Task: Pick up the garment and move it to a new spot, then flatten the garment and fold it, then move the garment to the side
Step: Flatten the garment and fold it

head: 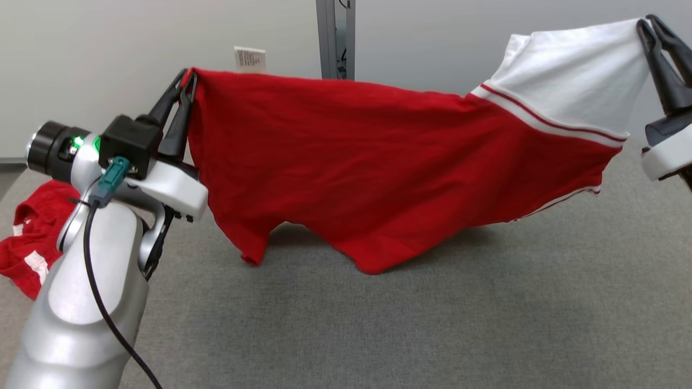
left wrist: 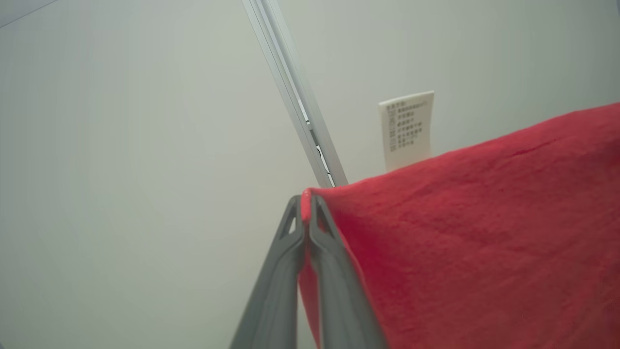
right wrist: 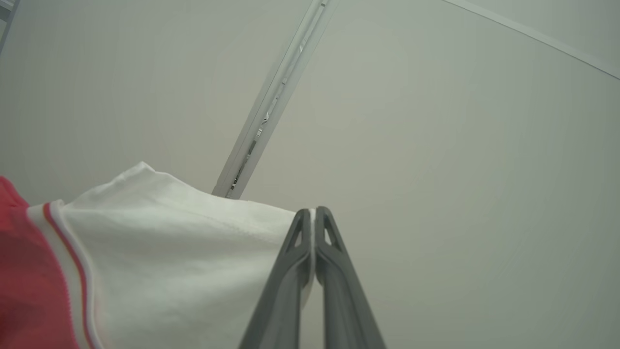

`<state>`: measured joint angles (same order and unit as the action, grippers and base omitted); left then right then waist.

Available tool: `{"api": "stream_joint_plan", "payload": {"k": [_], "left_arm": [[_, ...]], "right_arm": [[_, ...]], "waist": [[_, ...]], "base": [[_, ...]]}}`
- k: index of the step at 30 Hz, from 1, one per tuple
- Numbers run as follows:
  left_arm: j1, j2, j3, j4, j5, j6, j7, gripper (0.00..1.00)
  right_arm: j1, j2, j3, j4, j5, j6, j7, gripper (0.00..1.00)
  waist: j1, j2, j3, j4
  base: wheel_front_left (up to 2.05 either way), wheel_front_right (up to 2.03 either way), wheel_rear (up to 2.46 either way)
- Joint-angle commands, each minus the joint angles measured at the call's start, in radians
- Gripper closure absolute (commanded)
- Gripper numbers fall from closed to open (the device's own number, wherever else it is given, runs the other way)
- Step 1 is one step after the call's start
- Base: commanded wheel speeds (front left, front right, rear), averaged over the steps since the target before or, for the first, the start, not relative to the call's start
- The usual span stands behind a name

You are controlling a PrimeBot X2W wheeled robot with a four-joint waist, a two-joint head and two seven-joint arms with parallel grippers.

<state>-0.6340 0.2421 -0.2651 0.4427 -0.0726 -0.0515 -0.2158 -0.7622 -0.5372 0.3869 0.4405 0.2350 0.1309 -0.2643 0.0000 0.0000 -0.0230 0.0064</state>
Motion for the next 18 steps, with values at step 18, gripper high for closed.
{"api": "stream_joint_plan", "payload": {"k": [18], "left_arm": [[-0.763, -0.068, -0.011, 0.273, -0.041, -0.043, 0.125, 1.0]], "right_arm": [[-0.848, -0.057, 0.351, 0.244, 0.103, 0.0, 0.017, 1.0]], "waist": [[0.0, 0.0, 0.582, -0.017]], "base": [[0.0, 0.0, 0.0]]}}
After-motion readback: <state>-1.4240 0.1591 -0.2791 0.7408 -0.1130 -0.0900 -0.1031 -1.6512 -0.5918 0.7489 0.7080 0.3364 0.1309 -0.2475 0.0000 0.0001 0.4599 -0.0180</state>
